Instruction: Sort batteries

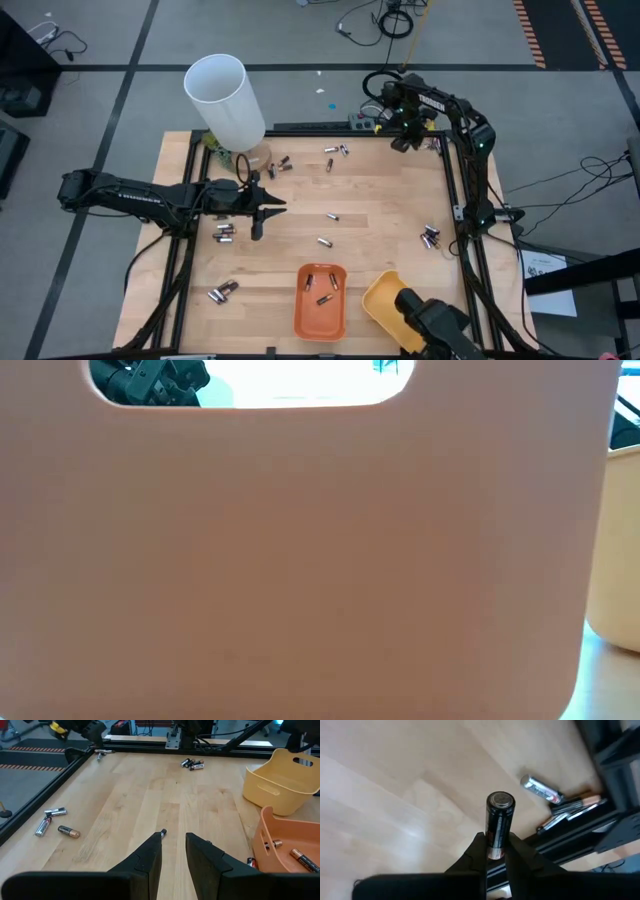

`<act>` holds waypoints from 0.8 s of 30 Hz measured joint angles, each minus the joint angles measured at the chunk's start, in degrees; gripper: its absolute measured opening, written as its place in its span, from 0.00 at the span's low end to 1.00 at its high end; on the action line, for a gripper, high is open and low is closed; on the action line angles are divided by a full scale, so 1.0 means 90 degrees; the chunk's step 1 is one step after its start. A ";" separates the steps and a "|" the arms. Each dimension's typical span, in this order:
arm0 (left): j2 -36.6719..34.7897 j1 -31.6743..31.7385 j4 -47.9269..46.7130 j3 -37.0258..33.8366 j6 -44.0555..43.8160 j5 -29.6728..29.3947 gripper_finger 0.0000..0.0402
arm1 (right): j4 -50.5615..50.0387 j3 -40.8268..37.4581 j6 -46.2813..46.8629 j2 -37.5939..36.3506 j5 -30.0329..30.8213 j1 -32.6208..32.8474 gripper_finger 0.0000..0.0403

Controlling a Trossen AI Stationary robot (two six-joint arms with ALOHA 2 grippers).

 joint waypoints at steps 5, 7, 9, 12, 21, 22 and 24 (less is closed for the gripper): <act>0.0000 -0.0002 0.0000 0.0000 0.0000 0.0000 0.24 | -0.0025 0.0389 -0.0145 -0.0011 -0.0490 0.0345 0.06; -0.0002 0.0001 -0.0002 0.0000 0.0002 0.0000 0.24 | 0.0018 0.0431 -0.0244 -0.0068 -0.0639 0.0512 0.06; -0.0002 0.0000 -0.0002 0.0000 0.0002 0.0000 0.24 | 0.0085 0.0433 -0.0339 -0.0182 -0.0867 0.0687 0.06; 0.0000 0.0000 -0.0003 0.0000 0.0004 0.0000 0.24 | 0.0182 0.0433 -0.0343 -0.0417 -0.1149 0.0976 0.06; 0.0000 -0.0002 -0.0002 0.0000 0.0007 0.0000 0.24 | 0.1024 0.0180 0.0012 -0.1389 -0.1679 0.2633 0.06; 0.0000 -0.0001 0.0000 0.0000 0.0007 0.0000 0.24 | 0.1163 0.0114 0.0101 -0.1500 -0.1725 0.2882 0.06; 0.0000 0.0000 0.0001 0.0000 0.0012 0.0000 0.24 | 0.1540 -0.0079 0.0313 -0.1737 -0.1915 0.3392 0.06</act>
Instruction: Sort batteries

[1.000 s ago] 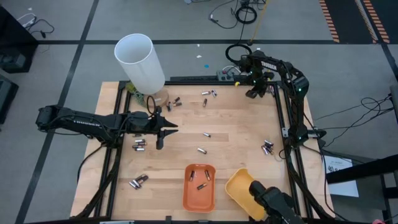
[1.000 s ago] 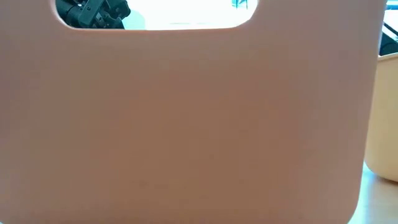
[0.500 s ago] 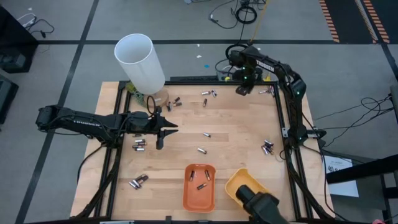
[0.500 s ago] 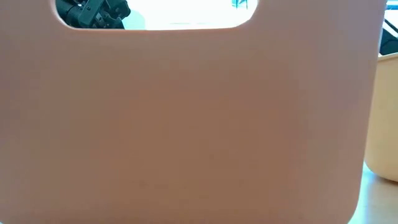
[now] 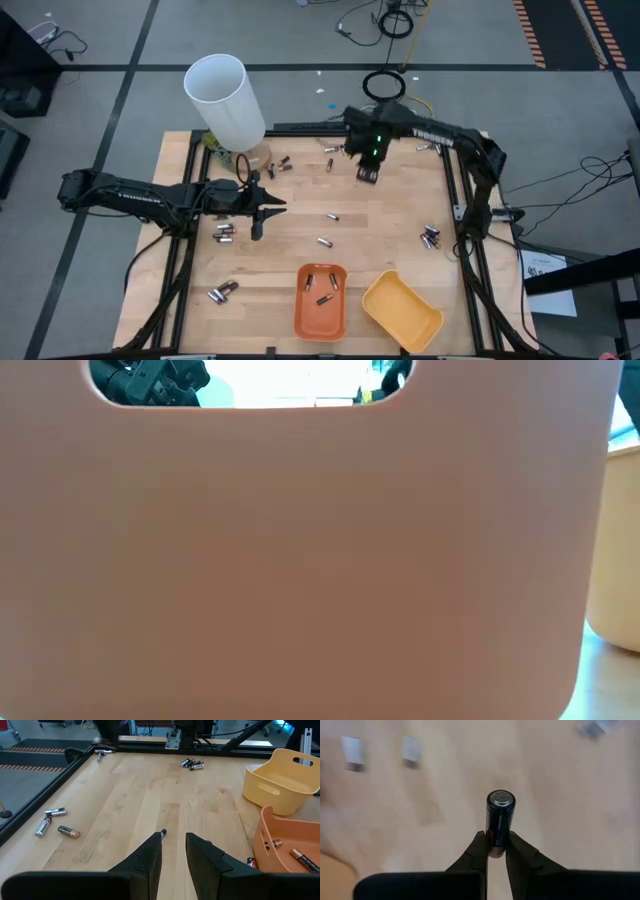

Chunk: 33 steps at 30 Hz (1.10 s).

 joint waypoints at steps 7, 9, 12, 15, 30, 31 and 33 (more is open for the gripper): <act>0.0000 0.0001 0.0002 0.0000 0.0053 0.0000 0.24 | 0.2142 -0.1104 0.1142 -0.0754 -0.0251 0.2014 0.07; -0.0001 0.0001 0.0023 -0.0016 0.0059 0.0000 0.24 | 0.3061 -0.1478 0.1551 -0.0870 -0.0248 0.2557 0.07; -0.0002 0.0001 0.0113 -0.0032 0.0160 0.0000 0.24 | 0.4173 -0.1838 0.1939 -0.0883 -0.0246 0.3294 0.07; -0.0002 0.0000 0.0381 -0.0032 0.0165 0.0000 0.24 | 0.4957 -0.1952 0.2074 -0.0774 -0.0234 0.3897 0.07; -0.0002 -0.1063 0.0687 -0.0039 -0.0447 0.0481 0.24 | 0.5001 -0.1955 0.3150 -0.0048 0.0984 0.5007 0.07; -0.0002 -0.1146 0.0713 -0.0039 -0.0436 0.0479 0.24 | 0.5026 -0.1955 0.3203 -0.0001 0.0978 0.5025 0.07; -0.0002 -0.1281 0.0737 -0.0039 -0.0348 0.0418 0.24 | 0.5035 -0.1955 0.3282 0.0053 0.0976 0.5046 0.08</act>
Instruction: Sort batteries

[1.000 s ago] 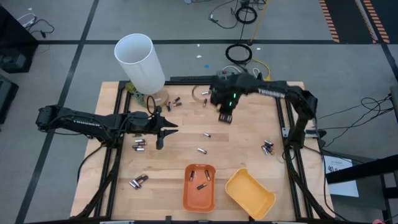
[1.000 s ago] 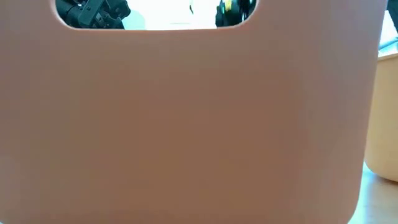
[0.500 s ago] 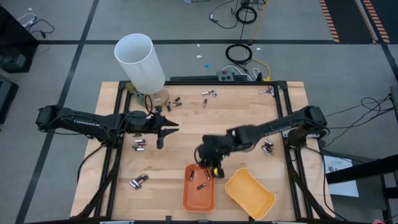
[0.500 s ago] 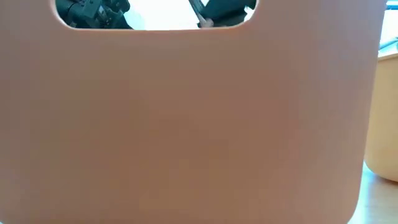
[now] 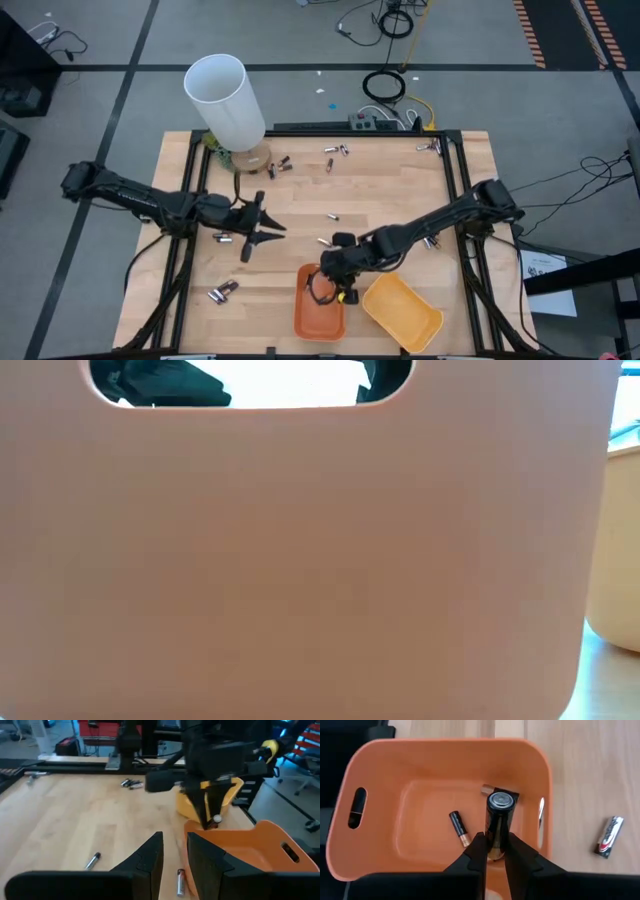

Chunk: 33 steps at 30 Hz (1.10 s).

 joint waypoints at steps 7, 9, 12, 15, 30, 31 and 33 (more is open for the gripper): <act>-0.0002 -0.0153 0.0385 -0.0002 0.0066 -0.0071 0.24 | 0.0034 0.0000 0.0196 0.0021 -0.0034 0.0083 0.09; -0.0002 -0.0151 0.0335 -0.0002 0.0069 -0.0074 0.24 | 0.0034 0.0000 0.0196 0.0019 -0.0037 0.0085 0.11; -0.0002 -0.0151 0.0291 -0.0002 0.0104 -0.0085 0.24 | 0.0034 0.0000 0.0198 0.0021 -0.0012 0.0080 0.15; -0.0002 -0.0151 0.0304 -0.0002 0.0224 -0.0086 0.24 | 0.0034 0.0000 0.0201 0.0021 0.0020 0.0080 0.18; -0.0001 -0.0136 0.0267 0.0019 0.0561 -0.0199 0.24 | -0.0680 0.0002 0.1054 -0.0166 -0.0482 0.0159 0.25; 0.0000 -0.0136 0.0263 0.0019 0.0568 -0.0218 0.24 | -0.0836 0.0002 0.1143 -0.0197 -0.0439 0.0224 0.24; 0.0000 -0.0136 0.0260 0.0023 0.0594 -0.0229 0.24 | -0.1118 0.0002 0.1296 -0.0287 -0.0297 0.0362 0.22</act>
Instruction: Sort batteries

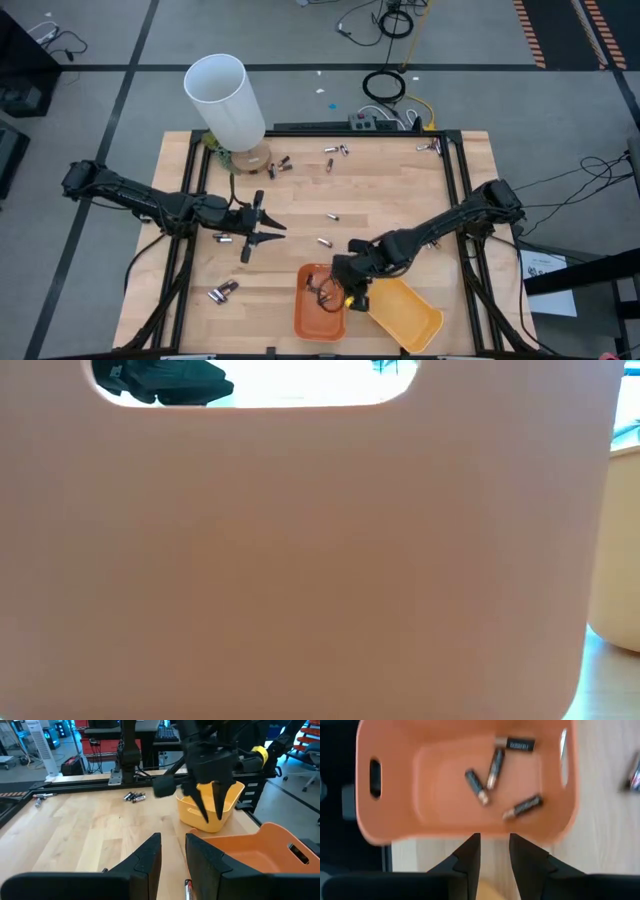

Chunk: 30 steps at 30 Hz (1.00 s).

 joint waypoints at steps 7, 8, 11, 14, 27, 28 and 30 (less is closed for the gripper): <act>0.0000 0.0000 -0.0072 0.0001 0.0119 -0.0002 0.24 | -0.1495 0.0000 0.0533 -0.0146 0.0093 0.0390 0.21; -0.0002 0.0000 -0.0070 0.0001 0.0127 -0.0002 0.24 | -0.1670 0.0000 0.0450 -0.0146 0.0093 0.0446 0.21; -0.0002 0.0000 -0.0065 0.0001 0.0120 -0.0002 0.24 | -0.2001 0.0002 0.0024 -0.0148 0.0070 0.0566 0.21; -0.0002 0.0000 -0.0056 0.0001 0.0082 -0.0002 0.24 | -0.2065 0.0001 -0.0603 -0.0148 0.0081 0.0633 0.21; -0.0002 0.0000 -0.0027 0.0004 -0.0079 -0.0005 0.24 | -0.2050 0.0001 -0.2141 -0.0148 0.0285 0.0607 0.21; -0.0002 0.0000 -0.0027 0.0004 -0.0079 -0.0005 0.24 | -0.2051 0.0002 -0.2237 -0.0148 0.0331 0.0602 0.21; -0.0002 0.0000 -0.0029 0.0004 -0.0080 -0.0004 0.24 | -0.2000 -0.0037 -0.2391 -0.0148 0.0309 0.0573 0.21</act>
